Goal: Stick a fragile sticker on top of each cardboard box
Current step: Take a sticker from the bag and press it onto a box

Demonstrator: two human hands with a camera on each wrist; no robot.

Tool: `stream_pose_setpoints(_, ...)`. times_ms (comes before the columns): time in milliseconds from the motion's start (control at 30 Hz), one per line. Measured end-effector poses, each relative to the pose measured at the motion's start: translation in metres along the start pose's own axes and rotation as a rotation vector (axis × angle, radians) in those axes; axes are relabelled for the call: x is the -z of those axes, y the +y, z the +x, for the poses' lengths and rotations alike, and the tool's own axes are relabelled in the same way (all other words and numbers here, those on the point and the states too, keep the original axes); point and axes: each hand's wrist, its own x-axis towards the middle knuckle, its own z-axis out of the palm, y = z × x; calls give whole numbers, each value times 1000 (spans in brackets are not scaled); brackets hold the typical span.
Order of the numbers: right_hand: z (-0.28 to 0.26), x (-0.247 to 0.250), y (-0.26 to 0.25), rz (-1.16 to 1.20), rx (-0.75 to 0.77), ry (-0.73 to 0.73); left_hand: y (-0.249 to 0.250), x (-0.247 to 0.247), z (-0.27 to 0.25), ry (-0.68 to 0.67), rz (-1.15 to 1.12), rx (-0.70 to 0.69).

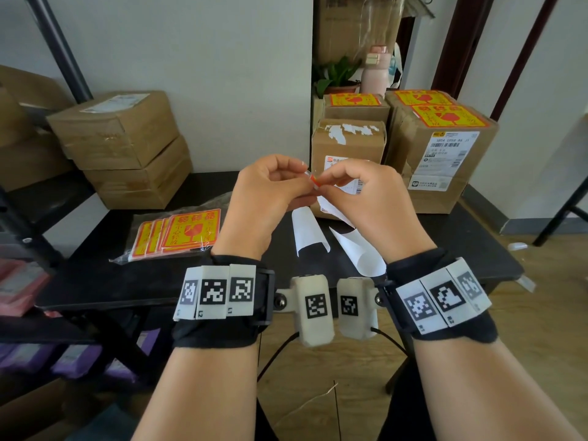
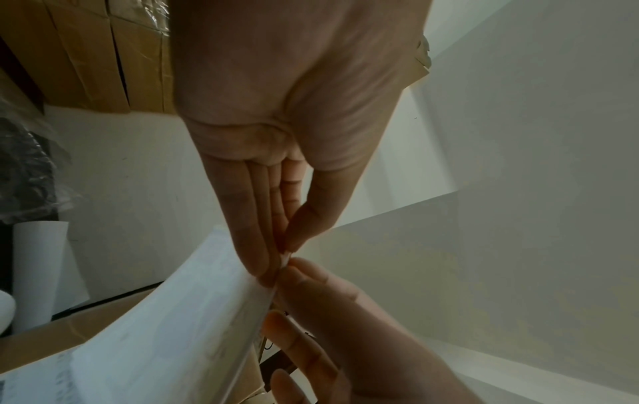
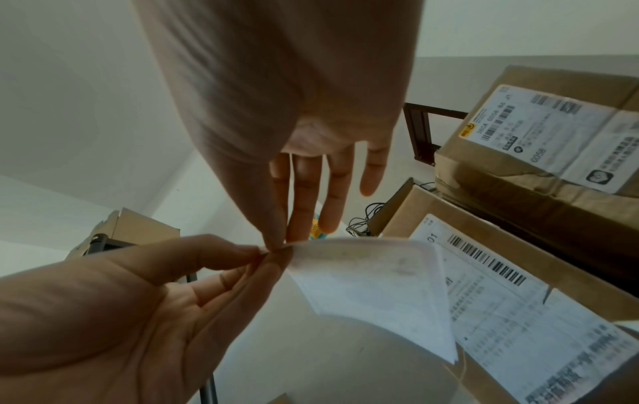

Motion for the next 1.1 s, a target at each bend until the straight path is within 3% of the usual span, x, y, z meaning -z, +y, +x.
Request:
stream_pose_setpoints(833,-1,3,0,-96,48,34,0,0,-1,-1,109,-35)
stream_pose_setpoints(1100,-4,3,-2,-20,-20,33,0,0,0,-16,183,-86)
